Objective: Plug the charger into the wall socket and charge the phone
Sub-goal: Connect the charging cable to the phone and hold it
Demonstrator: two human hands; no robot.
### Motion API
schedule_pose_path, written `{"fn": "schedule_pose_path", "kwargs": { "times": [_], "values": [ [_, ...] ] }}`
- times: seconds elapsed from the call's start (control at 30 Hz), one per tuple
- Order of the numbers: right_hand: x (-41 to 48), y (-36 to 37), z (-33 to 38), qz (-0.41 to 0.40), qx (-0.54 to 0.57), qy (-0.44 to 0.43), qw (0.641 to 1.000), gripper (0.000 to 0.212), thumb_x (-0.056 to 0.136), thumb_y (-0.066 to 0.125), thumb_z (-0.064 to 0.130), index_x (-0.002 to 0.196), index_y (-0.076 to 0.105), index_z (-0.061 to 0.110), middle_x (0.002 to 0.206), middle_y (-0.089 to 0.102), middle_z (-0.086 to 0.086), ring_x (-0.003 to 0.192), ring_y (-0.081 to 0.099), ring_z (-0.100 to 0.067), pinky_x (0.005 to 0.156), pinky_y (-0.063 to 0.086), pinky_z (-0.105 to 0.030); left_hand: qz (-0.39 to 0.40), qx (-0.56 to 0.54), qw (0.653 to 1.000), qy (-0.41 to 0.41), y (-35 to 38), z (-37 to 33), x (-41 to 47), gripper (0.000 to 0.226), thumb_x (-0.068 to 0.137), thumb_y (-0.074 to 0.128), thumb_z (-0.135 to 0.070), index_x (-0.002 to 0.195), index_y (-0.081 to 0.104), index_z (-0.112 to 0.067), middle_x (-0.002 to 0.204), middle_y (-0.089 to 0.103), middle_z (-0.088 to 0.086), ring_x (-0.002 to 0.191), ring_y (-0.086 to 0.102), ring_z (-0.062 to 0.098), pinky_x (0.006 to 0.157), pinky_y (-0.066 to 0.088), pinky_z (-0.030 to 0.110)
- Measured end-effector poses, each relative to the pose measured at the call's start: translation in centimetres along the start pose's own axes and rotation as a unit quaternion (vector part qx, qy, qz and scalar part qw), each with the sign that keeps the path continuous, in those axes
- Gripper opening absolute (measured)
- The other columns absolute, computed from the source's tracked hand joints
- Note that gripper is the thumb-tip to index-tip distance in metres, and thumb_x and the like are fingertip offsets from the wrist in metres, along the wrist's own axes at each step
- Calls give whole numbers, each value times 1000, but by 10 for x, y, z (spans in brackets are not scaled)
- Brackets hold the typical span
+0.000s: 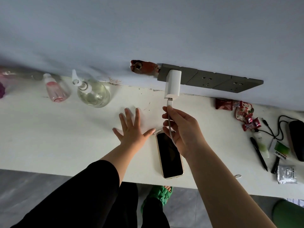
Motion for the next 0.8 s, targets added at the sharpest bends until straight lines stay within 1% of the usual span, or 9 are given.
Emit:
{"fn": "schedule_pose_path", "kwargs": {
  "times": [0.07,0.17,0.27,0.47,0.6,0.8],
  "values": [
    [1,-1,2,1,7,-4,1000,18,89,67,24,79,79,15,70,69,2,63,63,-11,62,54,-22,4,4,1000,15,-2,5,-3,100,75,44,-76,144,-22,-44,158,-29,-2,146,-26,21,112,-1,65],
    [2,1,1,-2,7,-3,1000,17,89,67,24,79,78,15,71,70,1,67,65,-12,68,53,-25,20,42,998,40,-4,11,-7,112,72,58,-70,145,-23,-42,157,-32,0,146,-26,23,114,2,63],
    [2,2,1,-6,-1,-9,1000,17,89,66,24,80,78,15,71,71,1,69,66,-12,74,52,-27,20,45,998,50,-5,13,-10,120,70,71,-58,146,-20,-41,157,-31,1,145,-27,24,115,3,63],
    [3,2,3,-10,-2,-18,1000,17,89,66,23,80,77,15,71,72,1,71,66,-12,80,52,-28,10,39,998,49,-4,14,-10,119,69,72,-55,147,-17,-41,158,-29,1,146,-26,23,115,2,61],
    [6,1,7,-10,-11,-22,1000,16,90,66,21,81,77,13,71,72,0,70,67,-12,79,52,-27,8,44,998,50,-4,14,-10,119,69,71,-56,147,-17,-41,158,-29,1,146,-26,23,115,2,61],
    [10,1,8,-8,-21,-26,999,19,89,66,20,76,78,15,71,74,0,69,68,-12,78,53,-26,8,45,998,49,-2,14,-8,119,69,71,-57,147,-17,-41,158,-30,1,145,-27,24,114,2,62]
  ]
}}
Point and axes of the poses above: each hand's wrist, its own x-axis towards the middle knuckle, its own y-axis out of the palm, z = x × y, the point moved 2 cm from there along x, towards the middle knuckle
